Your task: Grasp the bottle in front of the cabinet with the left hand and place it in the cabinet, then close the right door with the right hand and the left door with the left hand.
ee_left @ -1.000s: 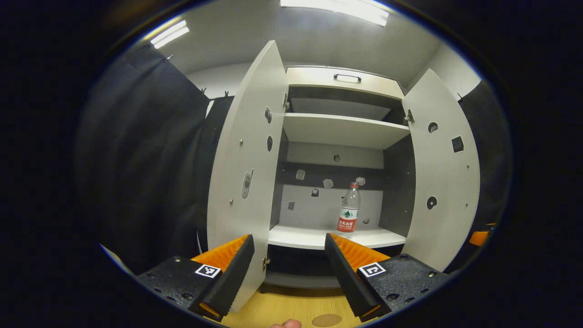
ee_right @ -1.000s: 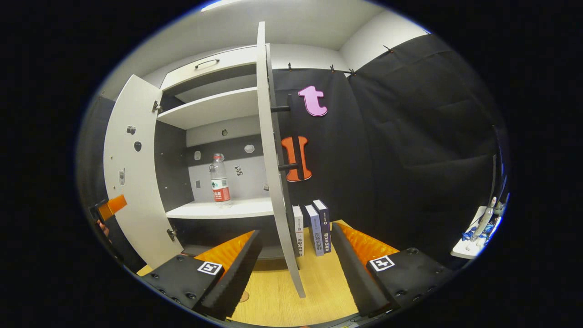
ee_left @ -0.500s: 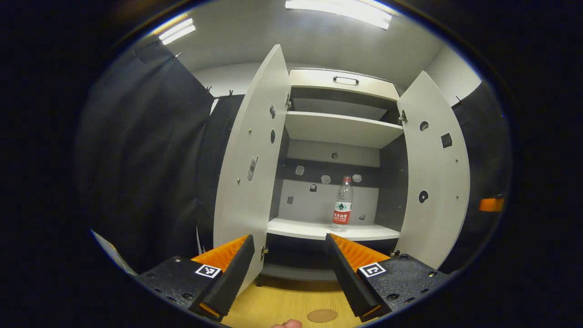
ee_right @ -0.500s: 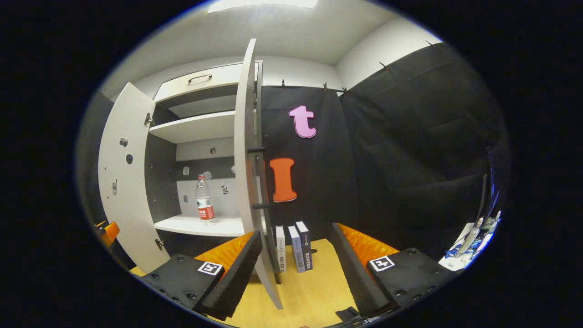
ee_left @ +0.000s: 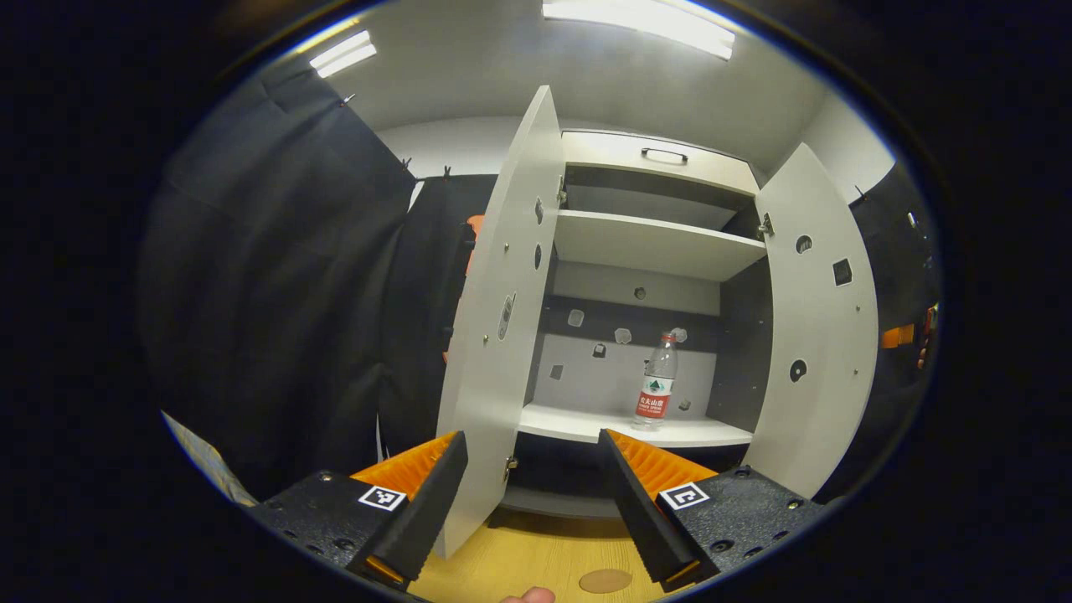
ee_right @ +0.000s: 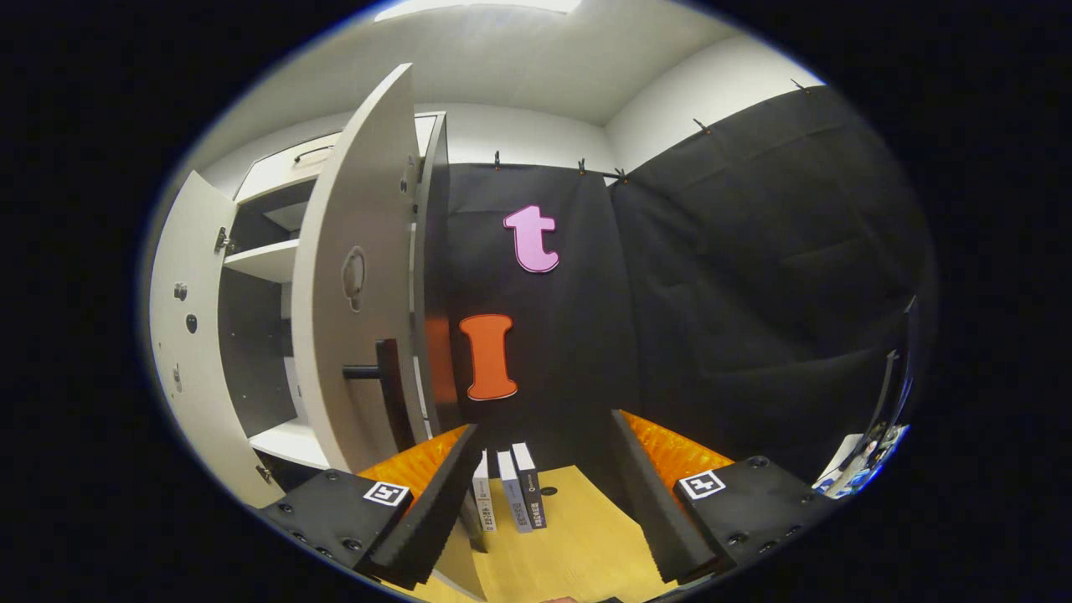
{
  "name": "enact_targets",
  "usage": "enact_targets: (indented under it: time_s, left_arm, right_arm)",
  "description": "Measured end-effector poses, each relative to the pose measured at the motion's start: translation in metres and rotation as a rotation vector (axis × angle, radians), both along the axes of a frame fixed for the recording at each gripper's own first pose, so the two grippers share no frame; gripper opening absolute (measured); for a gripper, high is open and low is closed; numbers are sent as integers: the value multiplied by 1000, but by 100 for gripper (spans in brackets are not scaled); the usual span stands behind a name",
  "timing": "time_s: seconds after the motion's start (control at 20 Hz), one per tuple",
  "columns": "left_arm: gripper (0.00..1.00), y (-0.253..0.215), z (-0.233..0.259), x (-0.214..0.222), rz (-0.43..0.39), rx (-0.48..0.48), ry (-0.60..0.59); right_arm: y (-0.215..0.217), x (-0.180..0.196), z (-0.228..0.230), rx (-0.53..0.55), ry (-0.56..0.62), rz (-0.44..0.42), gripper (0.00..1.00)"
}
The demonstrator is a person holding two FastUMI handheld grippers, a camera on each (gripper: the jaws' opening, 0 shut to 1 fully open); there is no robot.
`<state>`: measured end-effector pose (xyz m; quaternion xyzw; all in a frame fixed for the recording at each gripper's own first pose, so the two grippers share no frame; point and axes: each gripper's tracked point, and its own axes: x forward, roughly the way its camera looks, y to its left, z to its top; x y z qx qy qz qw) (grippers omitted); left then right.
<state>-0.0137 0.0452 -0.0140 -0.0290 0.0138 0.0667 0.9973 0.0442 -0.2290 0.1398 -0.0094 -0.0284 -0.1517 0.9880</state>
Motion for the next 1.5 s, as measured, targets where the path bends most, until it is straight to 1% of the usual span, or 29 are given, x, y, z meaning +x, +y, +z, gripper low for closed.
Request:
enact_targets:
  time_s: [0.05,0.1,0.15,0.2,0.25,0.3,0.35,0.4,0.45,0.55,0.6,0.65,0.7,0.75,0.8,0.9,1.1,1.25,1.5]
  left_arm:
    - [95,0,-1,-1,0,0,5]
    - [95,0,-1,-2,-2,1,6]
    - [95,0,-1,-3,-3,6,6]
    - [92,3,0,-1,0,16,4]
    - [95,4,-1,-1,7,25,3]
    - [95,5,-1,0,12,28,5]
    - [95,3,-3,-1,5,23,10]
    - [95,0,-5,-2,-3,17,15]
    - [95,1,-6,-2,-2,16,20]
    - [95,5,-6,0,8,21,20]
    - [95,4,-5,0,8,21,16]
    - [95,4,-4,-1,4,21,12]
    - [95,5,-3,-1,1,22,9]
    - [95,4,-3,-1,-1,23,5]
    - [95,5,-2,1,-3,20,-1]
    - [95,5,-8,4,-11,-3,5]
    - [95,12,-14,0,-2,-28,19]
    - [95,20,-13,0,12,-25,16]
    - [95,28,-11,0,26,-21,10]
  right_arm:
    - [0,6,-1,5,11,8,100]
    - [1,11,-4,11,18,15,94]
    - [3,14,-7,18,25,21,94]
    - [8,15,-11,22,27,36,94]
    - [11,17,-11,20,24,45,100]
    - [12,19,-13,13,24,50,100]
    - [16,18,-14,7,25,61,94]
    - [24,20,-18,8,33,82,94]
    - [29,20,-21,1,45,90,100]
    - [32,21,-18,-57,36,91,94]
    - [35,21,-16,-76,31,85,85]
    - [38,20,-18,-78,37,86,93]
    - [45,19,-19,-65,38,99,93]
    - [54,20,-21,-51,39,123,84]
    - [63,22,-22,-38,36,149,93]
    - [81,23,-24,-28,28,180,93]
    - [114,30,-28,-17,29,223,93]
    - [131,34,-31,4,41,249,93]
    - [162,46,-36,-12,57,298,93]
